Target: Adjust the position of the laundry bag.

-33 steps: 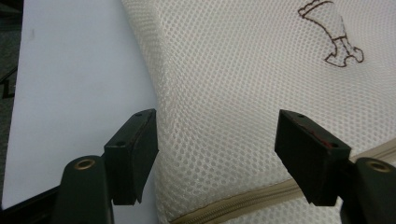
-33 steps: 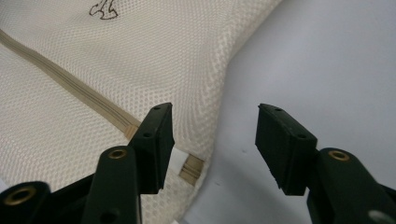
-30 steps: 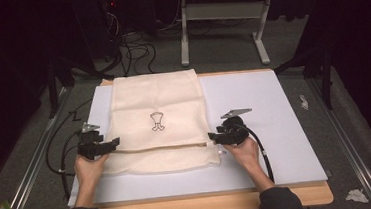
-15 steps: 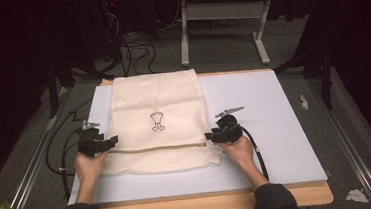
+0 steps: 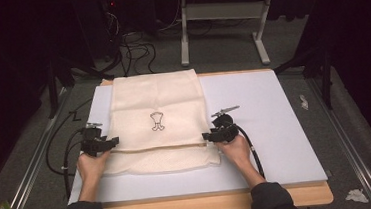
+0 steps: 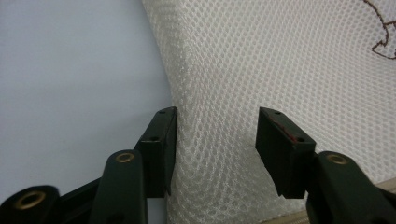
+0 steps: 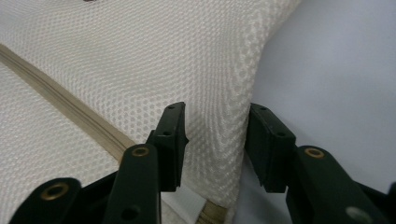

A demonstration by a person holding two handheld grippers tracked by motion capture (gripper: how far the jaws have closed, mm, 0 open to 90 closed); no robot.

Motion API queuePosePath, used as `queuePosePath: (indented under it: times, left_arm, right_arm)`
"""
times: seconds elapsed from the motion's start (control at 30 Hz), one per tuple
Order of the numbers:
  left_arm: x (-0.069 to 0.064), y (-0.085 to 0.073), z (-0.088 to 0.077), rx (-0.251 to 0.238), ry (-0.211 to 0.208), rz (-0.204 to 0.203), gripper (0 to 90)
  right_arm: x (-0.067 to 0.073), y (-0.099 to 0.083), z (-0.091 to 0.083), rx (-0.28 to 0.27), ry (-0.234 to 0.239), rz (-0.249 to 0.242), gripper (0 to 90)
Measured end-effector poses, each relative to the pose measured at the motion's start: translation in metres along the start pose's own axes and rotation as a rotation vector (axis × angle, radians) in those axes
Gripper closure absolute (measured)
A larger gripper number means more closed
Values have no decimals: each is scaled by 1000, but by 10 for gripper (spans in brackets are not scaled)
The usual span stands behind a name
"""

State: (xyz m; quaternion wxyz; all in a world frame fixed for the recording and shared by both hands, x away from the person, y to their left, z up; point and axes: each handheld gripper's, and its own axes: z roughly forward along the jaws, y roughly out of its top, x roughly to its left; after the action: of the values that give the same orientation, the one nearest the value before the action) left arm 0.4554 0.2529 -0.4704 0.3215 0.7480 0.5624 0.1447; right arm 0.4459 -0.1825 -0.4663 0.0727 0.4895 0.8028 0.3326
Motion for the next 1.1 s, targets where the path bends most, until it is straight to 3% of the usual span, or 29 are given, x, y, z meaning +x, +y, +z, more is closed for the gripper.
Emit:
queuePosePath:
  times: [0.07,0.17,0.27,0.3,0.37,0.77,1.0,1.1]
  left_arm:
    - [-1,0,0,3,6,8,542]
    - [0,1,0,9,1,3,586]
    - [1,2,-1,11,7,21,699]
    - [0,2,-2,8,9,30,804]
    - [0,4,-3,9,-5,36,830]
    - [-1,7,-13,-49,-55,12,847]
    - [-9,14,-13,-65,-81,14,852]
    - [-15,17,-13,-67,-87,37,852]
  right_arm:
    - [3,5,2,33,-10,-15,668]
    - [2,6,3,37,-6,-10,713]
    - [-1,5,2,41,5,-16,794]
    - [0,5,2,38,7,-34,836]
    - [1,6,1,30,3,-41,852]
    - [-1,5,-11,-15,17,-50,864]
    - [-6,4,-19,-44,4,-51,869]
    - [-11,3,-23,-54,6,-38,869]
